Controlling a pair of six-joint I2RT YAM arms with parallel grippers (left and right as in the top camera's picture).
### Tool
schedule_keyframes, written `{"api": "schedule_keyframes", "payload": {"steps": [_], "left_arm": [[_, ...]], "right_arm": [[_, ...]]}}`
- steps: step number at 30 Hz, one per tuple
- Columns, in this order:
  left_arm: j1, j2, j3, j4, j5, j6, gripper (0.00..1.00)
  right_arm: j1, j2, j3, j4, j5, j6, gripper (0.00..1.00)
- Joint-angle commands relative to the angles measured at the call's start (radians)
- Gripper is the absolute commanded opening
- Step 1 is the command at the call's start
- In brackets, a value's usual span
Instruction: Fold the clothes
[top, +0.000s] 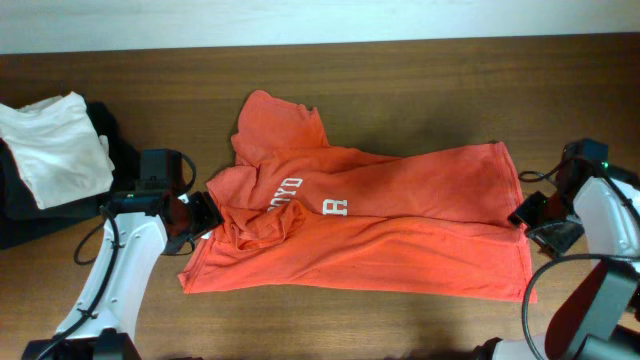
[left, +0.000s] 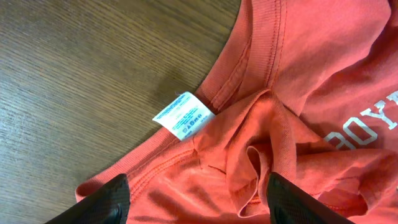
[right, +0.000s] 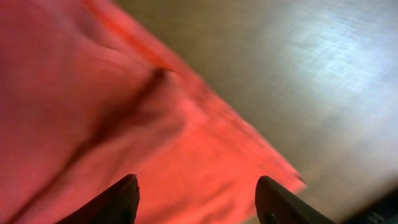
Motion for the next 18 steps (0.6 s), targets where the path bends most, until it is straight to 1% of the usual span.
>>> {"api": "schedule_keyframes", "payload": {"steps": [1, 3, 4, 6, 7, 8, 9, 10, 11, 12, 13, 14, 16, 18], "left_arm": [[0.006, -0.019, 0.004, 0.001, -0.010, 0.024, 0.70], [0.006, -0.019, 0.004, -0.002, -0.010, 0.024, 0.70], [0.006, -0.019, 0.004, -0.002, -0.010, 0.024, 0.70], [0.006, -0.019, 0.004, -0.002, -0.010, 0.024, 0.70], [0.006, -0.019, 0.004, -0.002, -0.010, 0.024, 0.70], [0.006, -0.019, 0.004, -0.003, -0.010, 0.024, 0.70], [0.006, -0.019, 0.004, -0.005, -0.010, 0.024, 0.70], [0.006, -0.019, 0.004, -0.006, -0.010, 0.024, 0.70], [0.006, -0.019, 0.004, -0.007, -0.010, 0.024, 0.70], [0.006, -0.019, 0.004, -0.007, -0.010, 0.024, 0.70], [0.006, -0.019, 0.004, -0.007, -0.010, 0.024, 0.70], [0.006, -0.019, 0.004, -0.006, -0.010, 0.024, 0.70], [0.006, -0.019, 0.004, -0.005, -0.010, 0.024, 0.70], [0.006, -0.019, 0.004, 0.012, -0.010, 0.031, 0.68]], "right_arm": [[-0.005, 0.042, 0.000, 0.016, -0.075, -0.069, 0.63], [-0.005, 0.080, -0.009, 0.020, -0.063, -0.069, 0.58], [-0.006, 0.093, -0.031, 0.043, -0.061, -0.065, 0.57], [-0.007, 0.097, -0.074, 0.095, -0.060, -0.061, 0.50], [-0.007, 0.097, -0.079, 0.102, -0.061, -0.061, 0.49], [-0.007, 0.097, -0.092, 0.121, -0.044, -0.041, 0.45], [-0.007, 0.097, -0.109, 0.141, -0.020, -0.013, 0.44], [-0.007, 0.097, -0.116, 0.159, -0.019, -0.013, 0.41], [-0.007, 0.097, -0.119, 0.171, -0.019, -0.013, 0.33], [-0.007, 0.097, -0.119, 0.181, -0.019, -0.013, 0.28], [-0.007, 0.097, -0.119, 0.188, -0.019, -0.013, 0.19], [-0.007, 0.097, -0.118, 0.195, -0.019, -0.013, 0.04], [-0.007, 0.097, -0.109, 0.210, -0.020, -0.013, 0.04], [-0.007, 0.089, -0.054, 0.207, -0.056, -0.018, 0.04]]}}
